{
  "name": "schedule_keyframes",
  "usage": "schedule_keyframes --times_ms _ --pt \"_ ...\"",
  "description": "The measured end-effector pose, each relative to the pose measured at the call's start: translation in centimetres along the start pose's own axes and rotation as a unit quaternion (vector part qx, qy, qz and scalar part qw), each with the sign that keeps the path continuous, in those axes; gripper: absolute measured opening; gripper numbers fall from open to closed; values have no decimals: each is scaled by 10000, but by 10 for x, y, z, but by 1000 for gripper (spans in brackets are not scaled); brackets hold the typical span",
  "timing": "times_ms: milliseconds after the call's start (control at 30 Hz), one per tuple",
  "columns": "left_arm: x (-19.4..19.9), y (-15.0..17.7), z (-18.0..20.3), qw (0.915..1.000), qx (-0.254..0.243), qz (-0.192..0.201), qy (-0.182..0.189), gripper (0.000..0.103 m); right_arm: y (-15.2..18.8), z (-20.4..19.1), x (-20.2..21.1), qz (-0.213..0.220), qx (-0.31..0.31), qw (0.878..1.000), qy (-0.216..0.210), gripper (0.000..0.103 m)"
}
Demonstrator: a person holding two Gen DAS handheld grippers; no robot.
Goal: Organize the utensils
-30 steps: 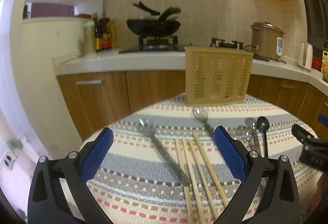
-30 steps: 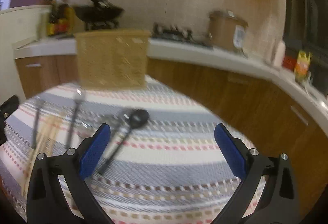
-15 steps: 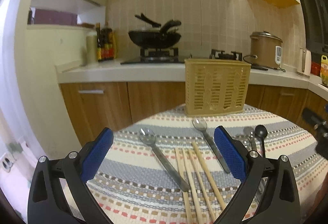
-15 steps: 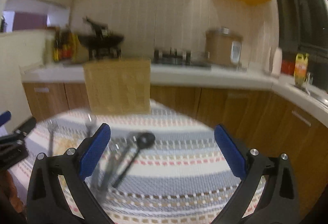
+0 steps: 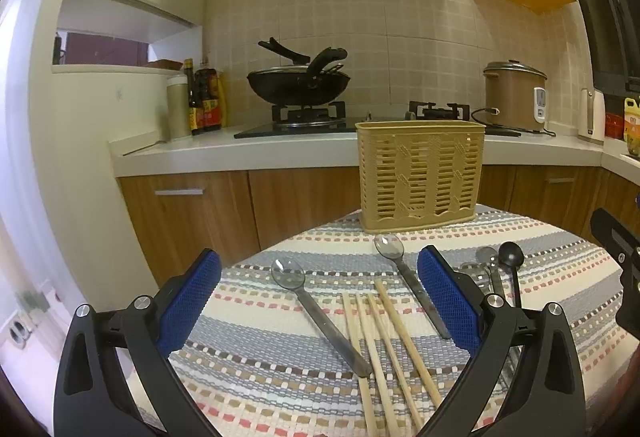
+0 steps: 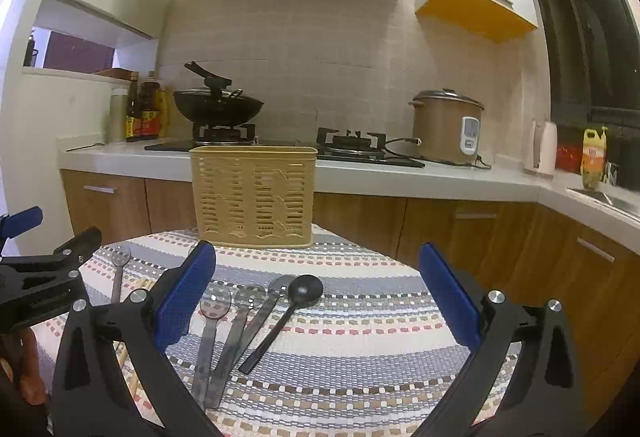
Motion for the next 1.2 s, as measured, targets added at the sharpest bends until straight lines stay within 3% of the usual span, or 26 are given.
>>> schedule_keyframes --times_ms 667,1200 --pt "-2 1 -4 9999 102 -34 59 95 9 8 -13 -362 -139 9992 62 97" --pt "-1 -2 -6 9999 157 7 68 95 7 8 -13 -315 -144 9994 67 97"
Point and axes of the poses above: each gripper's, at about its wrist camera, not at the fingertips, and x roughly against the way its jaws point, z to its right, y to its underside, the point moved 10 cm from there along -x, roughly the way its jaws point, and after that the axes turned 2 degrees about z, right-handed, at the moved point
